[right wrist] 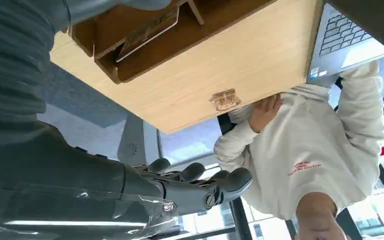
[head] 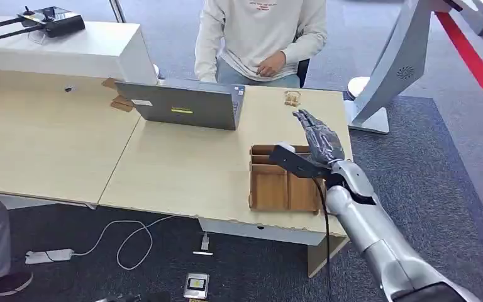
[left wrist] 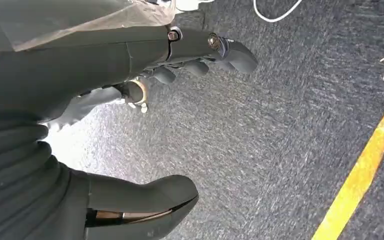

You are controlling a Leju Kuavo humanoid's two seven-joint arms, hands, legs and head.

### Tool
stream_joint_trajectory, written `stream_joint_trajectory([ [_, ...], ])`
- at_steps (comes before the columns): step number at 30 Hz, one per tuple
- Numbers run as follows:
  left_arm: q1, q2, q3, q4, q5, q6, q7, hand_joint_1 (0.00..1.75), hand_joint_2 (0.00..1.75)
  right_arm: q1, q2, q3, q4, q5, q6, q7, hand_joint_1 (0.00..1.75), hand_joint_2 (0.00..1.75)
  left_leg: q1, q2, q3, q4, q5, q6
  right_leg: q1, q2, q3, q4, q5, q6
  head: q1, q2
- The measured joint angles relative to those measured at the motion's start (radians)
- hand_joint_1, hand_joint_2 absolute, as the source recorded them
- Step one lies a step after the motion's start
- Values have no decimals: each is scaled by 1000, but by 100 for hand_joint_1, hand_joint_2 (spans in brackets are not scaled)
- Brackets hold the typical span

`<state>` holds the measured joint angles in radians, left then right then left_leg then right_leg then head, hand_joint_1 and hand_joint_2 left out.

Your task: Pass the card to the sensor for recognition and then transmit it.

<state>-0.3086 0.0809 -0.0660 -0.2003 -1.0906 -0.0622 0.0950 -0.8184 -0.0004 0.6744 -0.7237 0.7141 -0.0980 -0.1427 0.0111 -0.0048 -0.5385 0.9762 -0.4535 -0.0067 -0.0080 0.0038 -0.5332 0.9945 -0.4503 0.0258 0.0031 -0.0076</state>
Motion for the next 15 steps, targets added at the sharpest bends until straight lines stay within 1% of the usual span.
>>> stream_joint_trajectory([
  [7, 1, 0, 0, 0, 2, 6, 0, 0, 175, -1, 3, 2, 7, 21, 7, 4, 0, 175, 0, 0, 0, 0, 0, 0, 0, 0, 0, 0, 0, 0, 0, 0],
  [15, 1, 0, 1, 0, 3, 8, 0, 0, 175, 0, 2, 9, 49, 41, 26, 11, 0, 175, 0, 0, 0, 0, 0, 0, 0, 0, 0, 0, 0, 0, 0, 0],
])
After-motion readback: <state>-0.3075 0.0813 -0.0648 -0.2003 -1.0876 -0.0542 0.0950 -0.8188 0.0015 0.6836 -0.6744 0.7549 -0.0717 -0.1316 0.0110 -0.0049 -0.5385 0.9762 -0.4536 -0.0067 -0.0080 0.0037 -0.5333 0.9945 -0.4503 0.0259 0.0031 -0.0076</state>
